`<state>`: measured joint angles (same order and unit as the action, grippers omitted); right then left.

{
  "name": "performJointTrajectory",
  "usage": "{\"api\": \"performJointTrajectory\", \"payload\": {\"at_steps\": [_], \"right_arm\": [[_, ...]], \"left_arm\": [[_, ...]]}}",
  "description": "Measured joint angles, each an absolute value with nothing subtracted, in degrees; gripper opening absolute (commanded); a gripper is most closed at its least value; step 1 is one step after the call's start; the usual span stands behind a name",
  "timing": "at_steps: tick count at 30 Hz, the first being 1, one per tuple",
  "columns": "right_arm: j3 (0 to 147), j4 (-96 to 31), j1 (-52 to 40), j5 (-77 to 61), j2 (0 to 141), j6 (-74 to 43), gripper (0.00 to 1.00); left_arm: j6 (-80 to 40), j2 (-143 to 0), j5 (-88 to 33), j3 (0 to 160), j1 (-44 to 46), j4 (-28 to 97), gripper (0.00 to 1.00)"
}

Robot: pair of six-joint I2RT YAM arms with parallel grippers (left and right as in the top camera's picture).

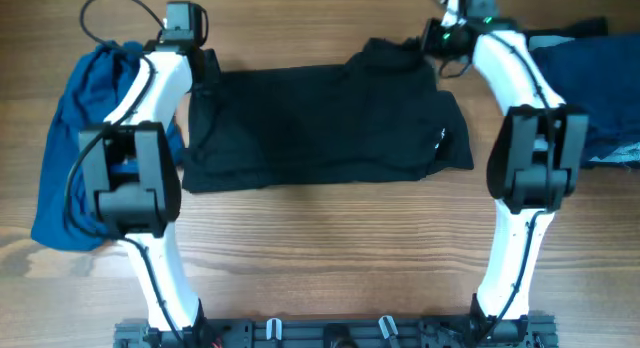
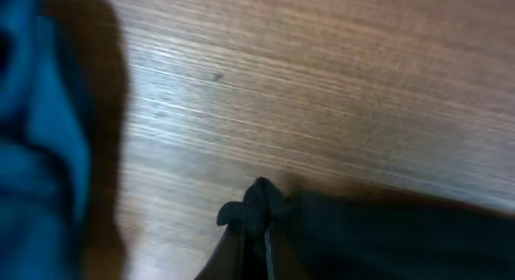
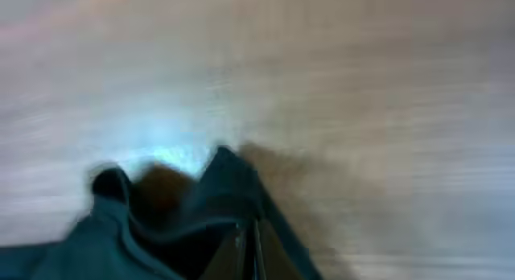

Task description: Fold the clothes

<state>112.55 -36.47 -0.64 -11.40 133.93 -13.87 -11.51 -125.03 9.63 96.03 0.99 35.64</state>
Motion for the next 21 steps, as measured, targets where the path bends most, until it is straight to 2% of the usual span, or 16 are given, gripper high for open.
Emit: {"api": "performJointTrajectory", "payload": {"at_steps": [10, 15, 16, 21], "right_arm": [[127.63, -59.92, 3.79, -14.22, 133.93, -9.37, 0.04], [129.51, -62.5, 4.62, -16.62, 133.93, -7.57, 0.05], [129.54, -62.35, 4.6, -16.8, 133.93, -7.49, 0.07], [129.54, -58.24, 3.51, -17.43, 133.95, -6.37, 0.36]], "left_arm": [[-11.53, -120.2, 9.63, 96.03, 0.58, 39.99, 0.04], [-11.7, -120.2, 9.61, 96.03, 0.58, 41.39, 0.04], [-11.68, -120.2, 9.61, 96.03, 0.58, 41.39, 0.04], [-11.7, -120.2, 9.54, 96.03, 0.58, 41.12, 0.04]]}}
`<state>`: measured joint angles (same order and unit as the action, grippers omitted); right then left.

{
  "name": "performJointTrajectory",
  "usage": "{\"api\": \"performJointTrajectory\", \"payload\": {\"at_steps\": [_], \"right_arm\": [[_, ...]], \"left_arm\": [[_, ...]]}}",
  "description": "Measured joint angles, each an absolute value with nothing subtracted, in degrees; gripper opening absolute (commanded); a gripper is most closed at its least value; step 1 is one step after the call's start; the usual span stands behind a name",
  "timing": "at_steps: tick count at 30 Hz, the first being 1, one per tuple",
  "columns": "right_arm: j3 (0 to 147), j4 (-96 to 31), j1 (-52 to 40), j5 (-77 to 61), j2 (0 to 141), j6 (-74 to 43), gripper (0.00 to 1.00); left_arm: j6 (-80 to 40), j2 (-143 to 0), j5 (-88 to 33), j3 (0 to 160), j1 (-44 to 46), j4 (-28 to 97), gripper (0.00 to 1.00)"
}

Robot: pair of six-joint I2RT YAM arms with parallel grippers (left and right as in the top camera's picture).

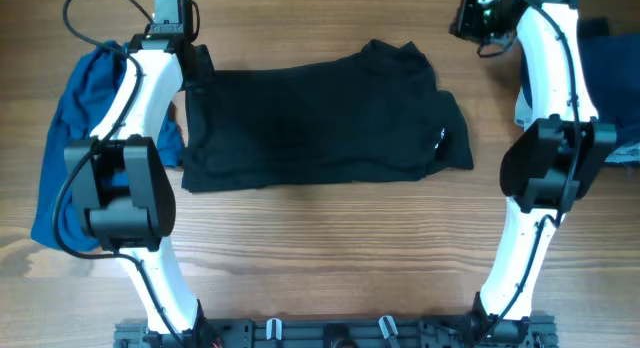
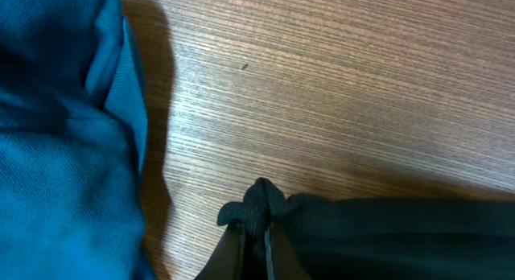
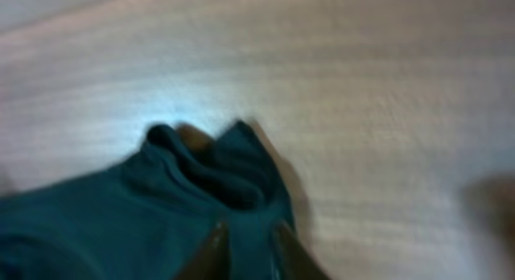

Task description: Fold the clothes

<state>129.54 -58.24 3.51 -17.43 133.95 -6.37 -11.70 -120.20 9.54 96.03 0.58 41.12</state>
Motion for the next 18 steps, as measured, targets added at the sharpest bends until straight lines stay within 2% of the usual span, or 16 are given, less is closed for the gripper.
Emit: {"api": "performJointTrajectory", "payload": {"at_steps": [2, 4, 12, 18], "right_arm": [[129.54, -55.99, 2.46, -17.06, 134.06, -5.74, 0.49], [129.54, -54.28, 0.78, -15.84, 134.61, -4.38, 0.55], [129.54, -51.07, -4.47, -11.2, 140.62, -2.7, 0.56], [129.54, -50.94, -4.01, -8.32, 144.9, -2.63, 0.63]], "left_arm": [[-11.7, -120.2, 9.32, 96.03, 0.58, 41.06, 0.04], [-11.7, -120.2, 9.15, 96.03, 0.58, 40.95, 0.04], [-11.7, -120.2, 8.71, 96.03, 0.58, 40.84, 0.04], [-11.7, -120.2, 8.08, 96.03, 0.58, 40.75, 0.04]]}}
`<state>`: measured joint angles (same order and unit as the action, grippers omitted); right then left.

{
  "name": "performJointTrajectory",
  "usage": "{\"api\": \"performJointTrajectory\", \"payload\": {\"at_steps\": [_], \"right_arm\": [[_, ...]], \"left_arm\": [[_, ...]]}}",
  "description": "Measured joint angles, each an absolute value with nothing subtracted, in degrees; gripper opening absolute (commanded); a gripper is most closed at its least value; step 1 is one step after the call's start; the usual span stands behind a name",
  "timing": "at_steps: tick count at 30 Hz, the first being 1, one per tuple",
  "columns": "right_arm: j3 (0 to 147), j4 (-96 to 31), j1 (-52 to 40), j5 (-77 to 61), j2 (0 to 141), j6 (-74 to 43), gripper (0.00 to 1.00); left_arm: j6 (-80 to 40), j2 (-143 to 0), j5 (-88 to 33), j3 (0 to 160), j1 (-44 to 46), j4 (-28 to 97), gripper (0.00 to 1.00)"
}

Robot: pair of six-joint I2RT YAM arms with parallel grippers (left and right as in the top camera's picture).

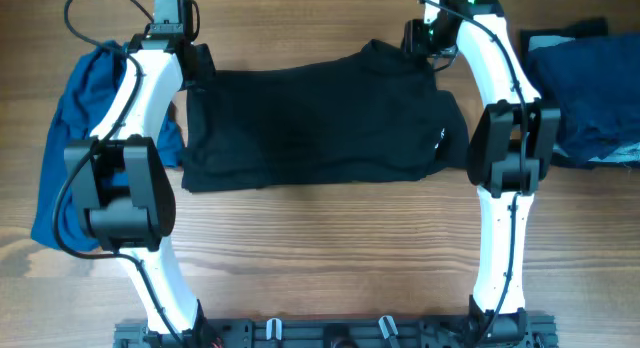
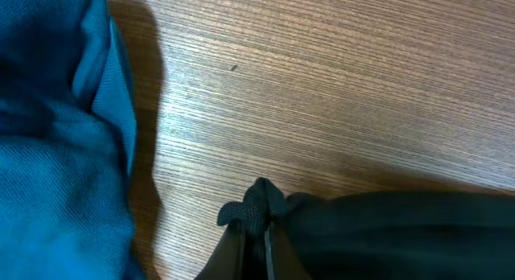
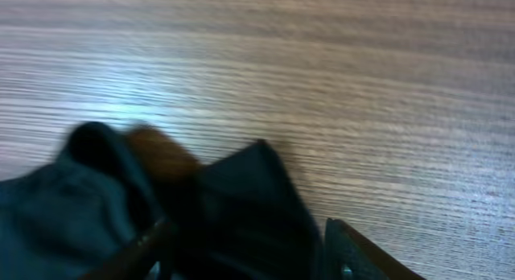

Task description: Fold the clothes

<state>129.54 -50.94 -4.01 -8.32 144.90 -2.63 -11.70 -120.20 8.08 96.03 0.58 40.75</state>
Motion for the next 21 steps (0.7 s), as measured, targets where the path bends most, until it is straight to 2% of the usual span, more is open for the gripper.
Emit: {"api": "performJointTrajectory", "payload": {"at_steps": [6, 7, 8, 11, 12, 15, 16, 21], "right_arm": [[129.54, -50.98, -3.81, -7.16, 146.43, -2.42, 0.64], [129.54, -51.22, -3.81, -7.16, 146.76, -2.31, 0.71], [129.54, -51.53, -3.84, -7.14, 147.13, -2.24, 0.72], [129.95, -52.49, -3.95, -7.03, 147.5, -1.8, 0.69], [129.97, -52.84, -3.99, -6.9, 147.59, -1.56, 0.62], [130.02, -53.52, -3.99, -6.66, 147.59, -1.13, 0.09], [130.02, -53.76, -3.99, -6.33, 147.61, -1.32, 0.04], [130.02, -53.98, -3.88, -5.23, 147.87, -2.35, 0.04]], "left_arm": [[-11.7, -120.2, 8.05, 96.03, 0.58, 40.36, 0.04], [-11.7, -120.2, 8.03, 96.03, 0.58, 40.27, 0.04], [-11.7, -120.2, 8.03, 96.03, 0.58, 40.25, 0.04], [-11.7, -120.2, 8.01, 96.03, 0.58, 40.16, 0.04], [-11.7, -120.2, 7.99, 96.03, 0.58, 40.1, 0.04], [-11.7, -120.2, 7.81, 96.01, 0.58, 39.88, 0.04], [-11.7, -120.2, 7.79, 96.03, 0.58, 39.88, 0.04], [-11.7, -120.2, 7.79, 96.03, 0.58, 39.88, 0.04]]}}
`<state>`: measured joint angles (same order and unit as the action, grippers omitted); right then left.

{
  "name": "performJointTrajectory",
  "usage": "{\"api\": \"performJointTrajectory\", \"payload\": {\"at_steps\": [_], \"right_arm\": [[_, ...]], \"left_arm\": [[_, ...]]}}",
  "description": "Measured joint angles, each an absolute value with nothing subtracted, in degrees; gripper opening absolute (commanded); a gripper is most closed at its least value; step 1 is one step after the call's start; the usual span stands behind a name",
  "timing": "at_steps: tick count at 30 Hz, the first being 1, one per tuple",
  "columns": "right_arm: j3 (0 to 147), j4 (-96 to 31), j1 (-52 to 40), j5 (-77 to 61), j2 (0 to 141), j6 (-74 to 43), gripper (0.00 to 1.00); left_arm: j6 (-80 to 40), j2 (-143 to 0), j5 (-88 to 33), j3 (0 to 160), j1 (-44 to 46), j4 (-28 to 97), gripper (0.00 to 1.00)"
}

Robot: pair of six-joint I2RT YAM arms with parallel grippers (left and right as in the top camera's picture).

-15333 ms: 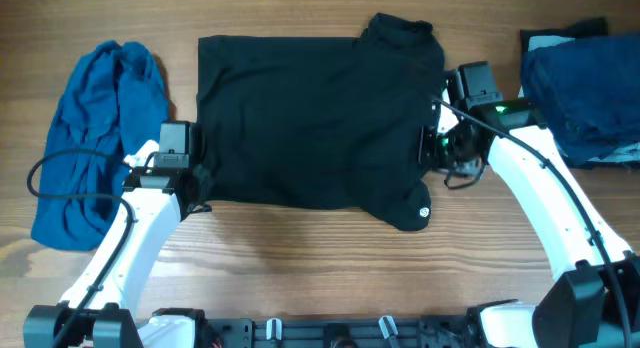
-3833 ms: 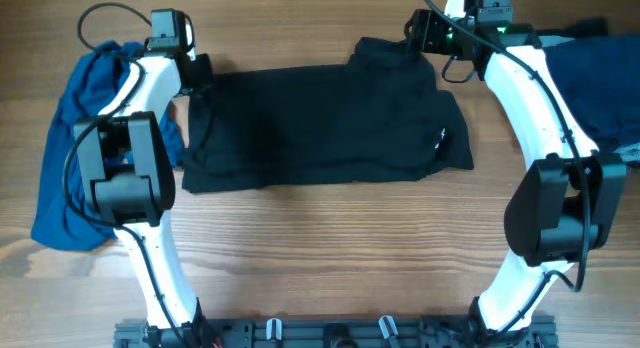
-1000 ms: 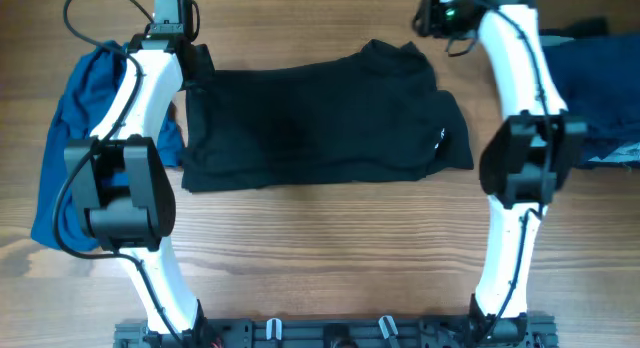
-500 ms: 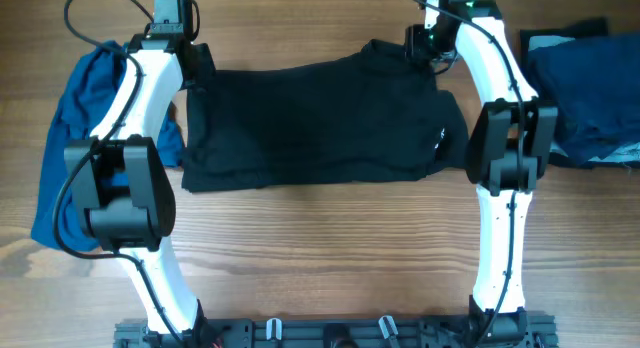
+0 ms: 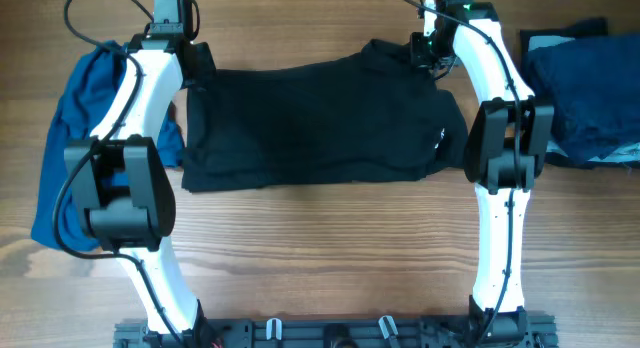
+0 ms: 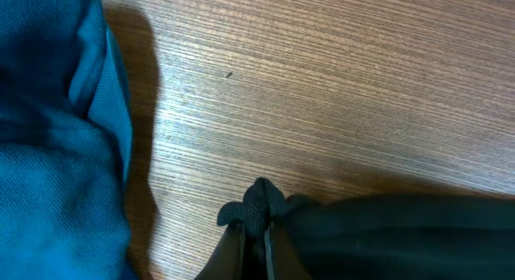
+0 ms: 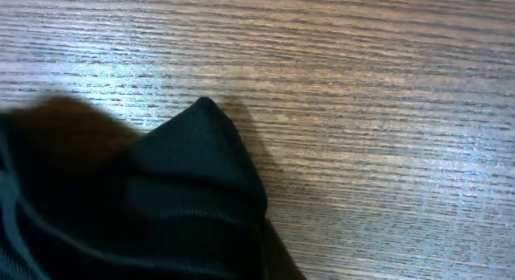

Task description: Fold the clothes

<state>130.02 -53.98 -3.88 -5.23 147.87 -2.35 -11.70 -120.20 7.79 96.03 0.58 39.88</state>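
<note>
A black garment (image 5: pixel 310 113) lies spread flat across the middle of the wooden table (image 5: pixel 320 248). My left gripper (image 5: pixel 193 63) is at its far left corner. In the left wrist view that gripper (image 6: pixel 256 240) is shut on a small pinch of the black cloth (image 6: pixel 253 206). My right gripper (image 5: pixel 426 50) is at the rumpled far right corner. In the right wrist view a pointed fold of the cloth (image 7: pixel 193 167) covers most of the jaws. Only one finger (image 7: pixel 282 260) shows, tight against the cloth.
A bright blue garment (image 5: pixel 75 138) lies heaped at the table's left side, close beside my left arm, and fills the left of the left wrist view as blue cloth (image 6: pixel 56 151). A pile of dark navy clothes (image 5: pixel 580 88) sits at the far right.
My right gripper stood wide open over the garment's far right corner; now it is shut with that corner's cloth between its fingers. The left gripper has kept its hold and place.
At first both grippers were shut on the garment's far corners. Then the right one had let go and stood off to the far right, jaws slightly apart. It was then back at the corner, wide open, and now grips it. The left held on throughout.
</note>
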Motion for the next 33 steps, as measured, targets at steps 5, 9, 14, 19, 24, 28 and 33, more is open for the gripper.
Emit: {"api": "performJointTrajectory", "payload": {"at_steps": [5, 9, 14, 19, 24, 28, 33], "right_arm": [[130.13, -54.17, -3.88, -5.04, 147.85, -3.18, 0.04], [130.13, -55.27, -3.88, -5.08, 147.33, -3.4, 0.04], [130.1, -57.32, -3.88, -5.45, 143.0, -3.4, 0.04], [130.13, -60.77, -3.88, -6.46, 136.88, -3.05, 0.04], [130.13, -65.56, -3.88, -6.96, 134.54, -2.44, 0.04], [130.13, -70.02, -3.81, -7.38, 134.54, -2.24, 0.04], [130.13, -75.5, -2.44, -9.28, 134.54, -2.22, 0.04]], "left_arm": [[-11.7, -120.2, 7.79, 96.01, 0.58, 39.75, 0.04], [-11.7, -120.14, 7.75, 96.01, 0.58, 38.79, 0.04], [-11.7, -118.91, 7.62, 96.01, 0.58, 38.76, 0.04], [-11.7, -116.95, 7.62, 96.03, 0.58, 38.89, 0.04], [-11.73, -116.03, 7.62, 96.01, 0.58, 41.23, 0.04], [-11.7, -116.01, 7.62, 96.01, 0.58, 43.97, 0.04], [-11.7, -115.92, 7.62, 96.03, 0.58, 46.85, 0.04]]}}
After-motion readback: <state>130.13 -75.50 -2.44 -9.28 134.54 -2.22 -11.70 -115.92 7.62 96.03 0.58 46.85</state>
